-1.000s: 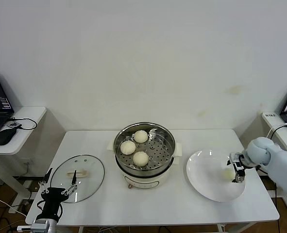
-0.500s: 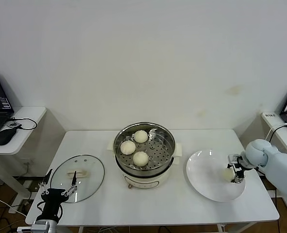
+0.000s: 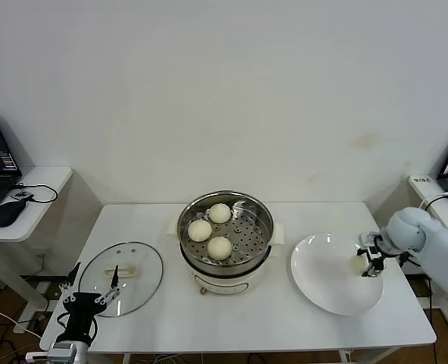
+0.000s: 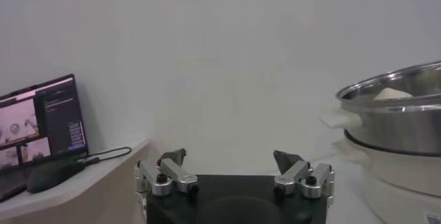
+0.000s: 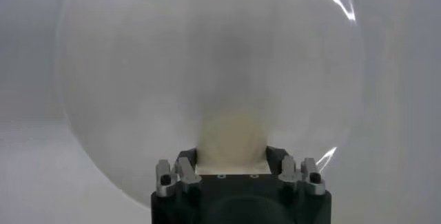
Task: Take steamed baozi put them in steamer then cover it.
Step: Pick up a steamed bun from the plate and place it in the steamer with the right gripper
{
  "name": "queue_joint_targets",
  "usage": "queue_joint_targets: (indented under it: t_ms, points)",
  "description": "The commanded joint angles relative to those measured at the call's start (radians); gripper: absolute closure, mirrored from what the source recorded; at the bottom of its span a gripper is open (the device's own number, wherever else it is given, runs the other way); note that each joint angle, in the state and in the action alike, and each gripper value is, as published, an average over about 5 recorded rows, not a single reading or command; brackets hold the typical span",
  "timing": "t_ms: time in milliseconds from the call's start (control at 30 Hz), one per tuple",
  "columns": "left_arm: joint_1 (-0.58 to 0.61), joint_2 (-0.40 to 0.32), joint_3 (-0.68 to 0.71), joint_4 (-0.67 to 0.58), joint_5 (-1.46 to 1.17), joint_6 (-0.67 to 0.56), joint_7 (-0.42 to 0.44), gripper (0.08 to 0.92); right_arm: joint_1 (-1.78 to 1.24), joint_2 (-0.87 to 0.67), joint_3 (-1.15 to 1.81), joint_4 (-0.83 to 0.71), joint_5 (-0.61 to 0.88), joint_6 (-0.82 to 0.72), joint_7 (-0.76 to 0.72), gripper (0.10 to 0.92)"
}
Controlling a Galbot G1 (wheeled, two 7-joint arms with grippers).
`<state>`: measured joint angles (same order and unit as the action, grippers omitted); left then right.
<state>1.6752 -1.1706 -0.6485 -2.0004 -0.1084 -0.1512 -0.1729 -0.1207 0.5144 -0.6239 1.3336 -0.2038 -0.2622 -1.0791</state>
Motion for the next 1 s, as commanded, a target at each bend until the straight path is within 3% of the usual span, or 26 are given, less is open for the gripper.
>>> queue_joint_targets:
  t_ms: [33,267,500,1000]
  points:
    - [-0.004,0.004,0.003,0.002,-0.003,0.001,0.000,0.177,0.340,-0.056,-0.169,0.157,0.249,-0.094,-0.002,0.397]
    - [-0.013,0.005,0.010,0.001,-0.004,0.000,0.001,0.177,0.606,0.045,-0.347,0.198,0.403,-0.171,0.042,0.392]
    - [-0.018,0.008,0.015,0.003,0.004,-0.003,0.001,0.177,0.778,0.246,-0.492,0.173,0.553,-0.265,0.112,0.387]
    - [-0.020,0.012,0.002,0.009,0.024,-0.017,0.001,0.177,0.671,0.577,-0.530,0.067,0.649,-0.373,0.202,0.380]
